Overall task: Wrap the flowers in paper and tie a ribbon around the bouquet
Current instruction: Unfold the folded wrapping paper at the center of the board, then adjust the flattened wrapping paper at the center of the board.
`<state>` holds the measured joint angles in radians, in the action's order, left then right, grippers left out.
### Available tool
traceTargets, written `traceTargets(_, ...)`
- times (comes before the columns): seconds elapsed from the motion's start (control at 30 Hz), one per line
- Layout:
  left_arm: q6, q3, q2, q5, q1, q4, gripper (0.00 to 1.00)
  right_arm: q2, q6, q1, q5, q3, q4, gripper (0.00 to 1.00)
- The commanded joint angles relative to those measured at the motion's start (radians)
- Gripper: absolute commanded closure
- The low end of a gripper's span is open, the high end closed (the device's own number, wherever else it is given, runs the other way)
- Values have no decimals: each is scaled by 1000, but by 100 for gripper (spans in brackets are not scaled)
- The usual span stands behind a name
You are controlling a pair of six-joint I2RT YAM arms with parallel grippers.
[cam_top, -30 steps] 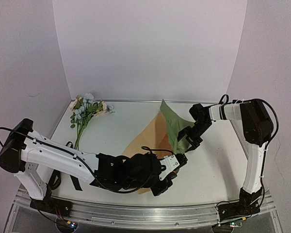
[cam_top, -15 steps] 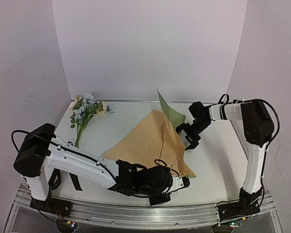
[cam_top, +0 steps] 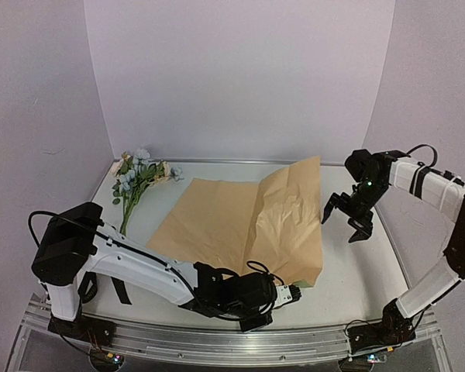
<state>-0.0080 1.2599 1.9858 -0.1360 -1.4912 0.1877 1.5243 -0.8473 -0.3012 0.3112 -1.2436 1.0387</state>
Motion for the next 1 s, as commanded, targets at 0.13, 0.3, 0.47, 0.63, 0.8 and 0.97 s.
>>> traceTargets(0.13,-19,-118,-96,65,21,-84,100,-150,126,41,-177,71,214,2)
traceTargets(0.3,6,-185,-176,225,29,-40,100,-134,163,41,-64,77,184,2)
traceTargets(0.47,7,-197,-186,250,29,7,100,-69,126,-9,83,107,26,2)
traceTargets(0.63,4,-194,-179,264,28,16,100,-3,76,-85,140,105,-126,2)
traceTargets(0.8,5,-197,-186,257,28,7,100,109,14,-140,181,66,-177,2)
traceTargets(0.97,5,-206,-192,243,28,6,100,181,-44,-169,193,70,-252,5)
